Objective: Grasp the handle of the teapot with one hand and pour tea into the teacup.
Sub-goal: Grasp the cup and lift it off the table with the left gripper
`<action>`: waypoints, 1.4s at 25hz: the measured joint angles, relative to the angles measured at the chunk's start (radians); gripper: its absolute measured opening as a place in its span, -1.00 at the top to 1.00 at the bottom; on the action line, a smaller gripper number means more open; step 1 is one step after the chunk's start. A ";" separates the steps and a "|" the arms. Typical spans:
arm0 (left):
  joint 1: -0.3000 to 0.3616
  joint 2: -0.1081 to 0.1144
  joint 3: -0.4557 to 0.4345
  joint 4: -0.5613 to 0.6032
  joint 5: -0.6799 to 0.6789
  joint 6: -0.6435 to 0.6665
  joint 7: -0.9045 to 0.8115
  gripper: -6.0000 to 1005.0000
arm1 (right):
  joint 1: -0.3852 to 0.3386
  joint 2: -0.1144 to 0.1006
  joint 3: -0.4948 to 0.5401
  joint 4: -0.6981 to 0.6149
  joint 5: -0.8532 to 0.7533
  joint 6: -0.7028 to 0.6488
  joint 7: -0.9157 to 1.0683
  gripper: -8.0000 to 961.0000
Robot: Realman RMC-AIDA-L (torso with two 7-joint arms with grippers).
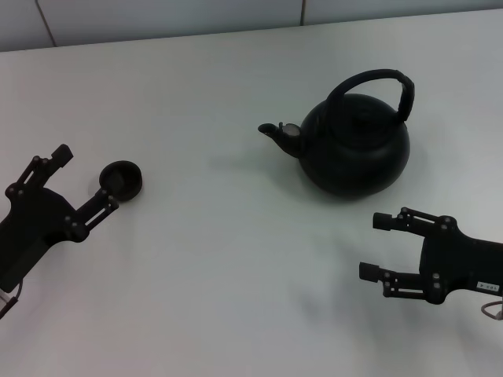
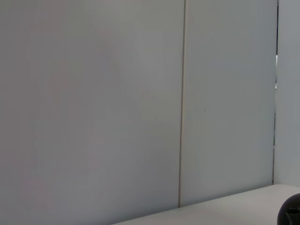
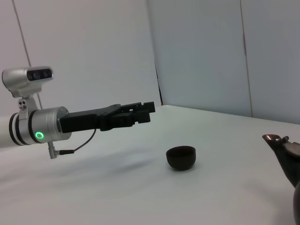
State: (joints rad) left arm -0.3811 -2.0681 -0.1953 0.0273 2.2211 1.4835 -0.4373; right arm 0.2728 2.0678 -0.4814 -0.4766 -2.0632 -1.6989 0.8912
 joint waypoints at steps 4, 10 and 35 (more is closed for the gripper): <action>0.000 0.000 -0.001 0.001 0.000 -0.021 0.010 -0.72 | 0.005 -0.001 -0.002 -0.001 0.000 0.000 0.000 -0.71; -0.009 -0.001 0.011 -0.001 0.015 -0.155 0.055 -0.72 | 0.007 -0.001 -0.002 -0.003 0.000 0.000 0.000 -0.71; -0.118 -0.003 0.021 -0.055 0.033 -0.392 0.054 -0.72 | 0.014 -0.004 0.008 -0.004 0.002 -0.001 0.004 -0.71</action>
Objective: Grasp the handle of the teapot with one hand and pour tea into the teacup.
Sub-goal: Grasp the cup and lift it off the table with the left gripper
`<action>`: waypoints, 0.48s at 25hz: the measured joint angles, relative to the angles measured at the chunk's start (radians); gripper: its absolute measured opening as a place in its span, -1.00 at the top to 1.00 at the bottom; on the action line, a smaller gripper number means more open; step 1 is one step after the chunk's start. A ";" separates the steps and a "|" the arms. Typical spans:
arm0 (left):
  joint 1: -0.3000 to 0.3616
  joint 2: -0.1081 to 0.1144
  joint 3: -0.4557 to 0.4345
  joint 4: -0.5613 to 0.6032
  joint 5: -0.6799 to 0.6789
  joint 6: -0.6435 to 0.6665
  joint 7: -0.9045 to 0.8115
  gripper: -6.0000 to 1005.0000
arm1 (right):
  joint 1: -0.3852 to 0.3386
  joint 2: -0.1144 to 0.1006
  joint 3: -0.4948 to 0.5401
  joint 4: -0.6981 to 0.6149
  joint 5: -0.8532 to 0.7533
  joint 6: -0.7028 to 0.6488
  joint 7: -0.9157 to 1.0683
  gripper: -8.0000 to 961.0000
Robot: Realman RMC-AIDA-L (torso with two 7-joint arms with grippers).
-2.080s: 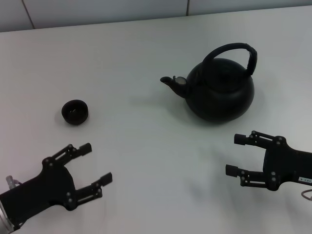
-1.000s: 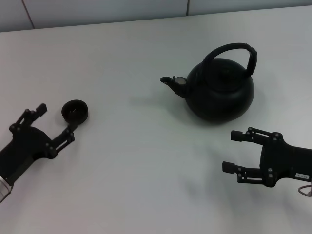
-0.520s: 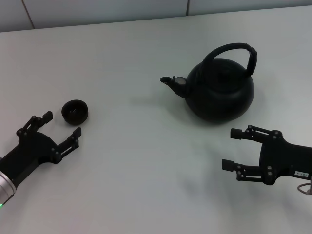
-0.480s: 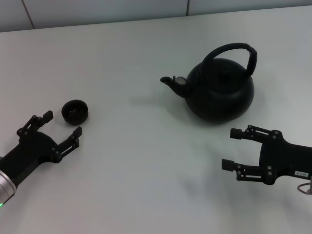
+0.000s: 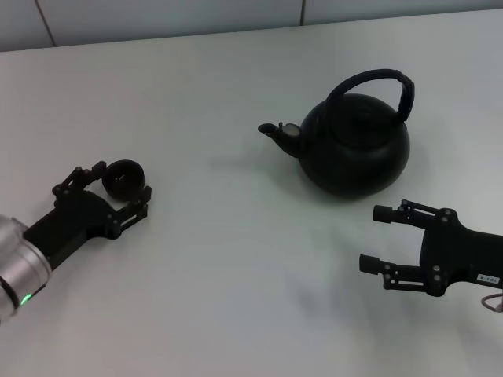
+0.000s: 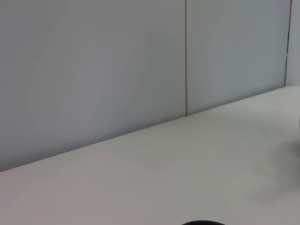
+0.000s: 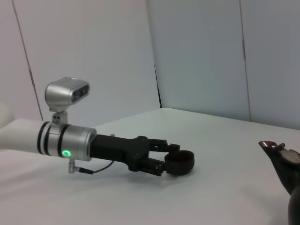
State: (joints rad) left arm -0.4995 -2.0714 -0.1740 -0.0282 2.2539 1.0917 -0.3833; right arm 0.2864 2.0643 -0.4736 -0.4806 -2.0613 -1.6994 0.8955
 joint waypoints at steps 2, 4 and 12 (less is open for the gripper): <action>-0.010 -0.001 -0.001 -0.003 0.000 -0.017 0.000 -0.72 | -0.002 0.000 0.000 0.000 0.001 -0.002 0.001 -0.71; -0.019 -0.001 -0.004 -0.010 -0.001 -0.031 0.000 -0.72 | -0.003 0.000 0.001 0.000 0.003 -0.003 0.002 -0.71; -0.024 -0.001 -0.014 -0.010 -0.002 -0.035 -0.003 -0.72 | -0.005 0.000 0.001 -0.003 0.003 -0.002 0.002 -0.71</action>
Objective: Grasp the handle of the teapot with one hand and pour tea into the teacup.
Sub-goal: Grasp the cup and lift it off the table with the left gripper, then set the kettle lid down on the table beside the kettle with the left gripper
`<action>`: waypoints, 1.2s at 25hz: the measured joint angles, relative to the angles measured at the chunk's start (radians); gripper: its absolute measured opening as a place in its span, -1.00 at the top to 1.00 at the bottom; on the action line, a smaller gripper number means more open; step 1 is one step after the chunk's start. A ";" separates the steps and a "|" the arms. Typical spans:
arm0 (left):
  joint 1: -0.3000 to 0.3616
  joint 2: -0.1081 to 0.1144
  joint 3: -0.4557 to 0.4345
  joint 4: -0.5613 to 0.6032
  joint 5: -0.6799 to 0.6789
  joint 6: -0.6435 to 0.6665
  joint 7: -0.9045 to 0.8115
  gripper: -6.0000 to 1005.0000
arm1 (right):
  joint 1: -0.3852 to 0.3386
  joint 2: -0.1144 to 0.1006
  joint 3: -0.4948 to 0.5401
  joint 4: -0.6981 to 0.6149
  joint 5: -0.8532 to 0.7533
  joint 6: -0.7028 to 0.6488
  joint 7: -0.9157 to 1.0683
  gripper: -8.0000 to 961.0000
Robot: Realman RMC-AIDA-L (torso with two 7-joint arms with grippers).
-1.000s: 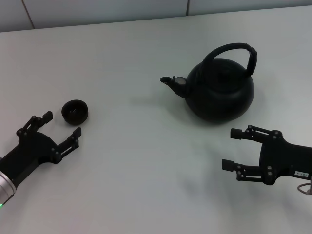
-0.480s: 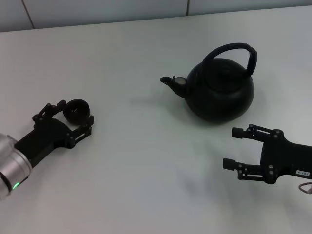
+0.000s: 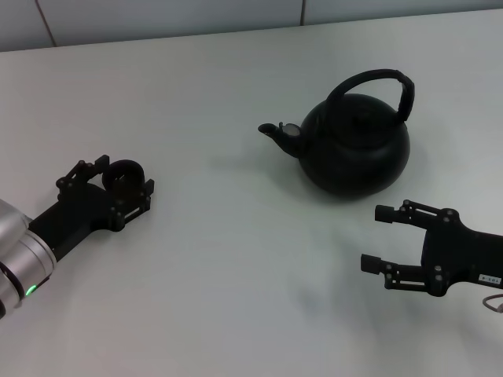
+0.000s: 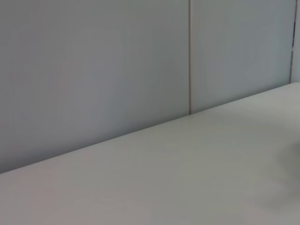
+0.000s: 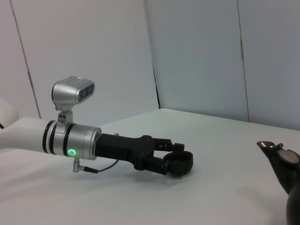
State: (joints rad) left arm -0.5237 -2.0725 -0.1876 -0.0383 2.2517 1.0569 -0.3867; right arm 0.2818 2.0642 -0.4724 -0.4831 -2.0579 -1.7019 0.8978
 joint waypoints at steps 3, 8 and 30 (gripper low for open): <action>0.000 0.000 -0.001 0.000 0.000 0.000 -0.001 -0.72 | 0.001 0.000 0.000 0.000 0.000 -0.001 0.000 -0.71; 0.001 0.000 0.005 0.000 0.006 -0.003 -0.003 -0.72 | 0.002 0.001 0.000 -0.001 0.001 -0.004 0.001 -0.71; -0.084 -0.001 0.122 -0.107 0.010 0.050 0.003 -0.38 | 0.003 -0.001 0.000 -0.001 0.001 -0.001 0.003 -0.71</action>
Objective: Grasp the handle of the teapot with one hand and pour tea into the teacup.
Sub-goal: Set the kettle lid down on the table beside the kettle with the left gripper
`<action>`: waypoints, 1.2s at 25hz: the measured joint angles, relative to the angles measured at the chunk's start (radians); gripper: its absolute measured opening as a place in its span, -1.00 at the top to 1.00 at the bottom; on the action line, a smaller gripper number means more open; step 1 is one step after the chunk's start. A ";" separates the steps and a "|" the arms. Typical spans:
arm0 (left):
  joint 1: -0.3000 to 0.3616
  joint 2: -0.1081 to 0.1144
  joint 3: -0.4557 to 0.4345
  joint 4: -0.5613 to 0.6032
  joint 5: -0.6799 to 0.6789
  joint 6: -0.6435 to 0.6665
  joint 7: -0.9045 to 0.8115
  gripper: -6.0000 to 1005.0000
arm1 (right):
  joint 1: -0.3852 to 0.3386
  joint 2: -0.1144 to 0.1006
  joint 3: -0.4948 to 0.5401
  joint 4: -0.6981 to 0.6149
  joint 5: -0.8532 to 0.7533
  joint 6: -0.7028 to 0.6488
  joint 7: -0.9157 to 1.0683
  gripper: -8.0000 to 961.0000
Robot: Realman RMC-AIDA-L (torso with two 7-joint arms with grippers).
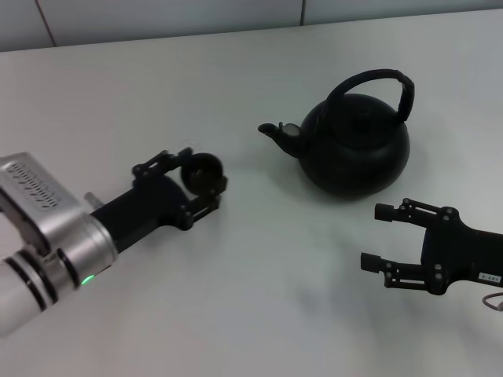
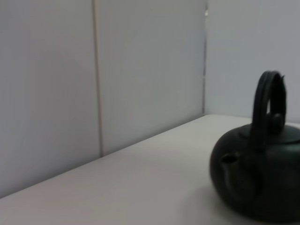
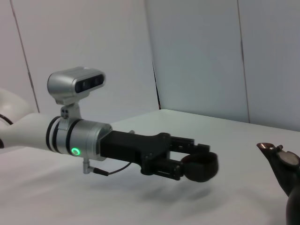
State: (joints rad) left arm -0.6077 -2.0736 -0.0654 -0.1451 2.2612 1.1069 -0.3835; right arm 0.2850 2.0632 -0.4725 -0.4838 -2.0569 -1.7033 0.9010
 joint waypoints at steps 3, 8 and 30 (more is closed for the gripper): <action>-0.020 -0.001 0.004 -0.015 0.001 -0.010 0.001 -0.38 | -0.001 0.000 0.000 0.000 0.000 -0.001 0.001 -0.71; -0.030 -0.002 0.004 -0.025 0.001 -0.014 0.000 -0.38 | -0.004 0.000 0.000 0.000 0.000 -0.002 0.001 -0.71; -0.004 -0.005 -0.004 -0.075 -0.002 -0.125 0.066 -0.38 | -0.004 0.000 0.000 -0.001 -0.005 -0.015 0.001 -0.71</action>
State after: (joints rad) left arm -0.6120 -2.0788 -0.0690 -0.2197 2.2597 0.9817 -0.3172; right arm 0.2814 2.0631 -0.4724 -0.4848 -2.0621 -1.7181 0.9020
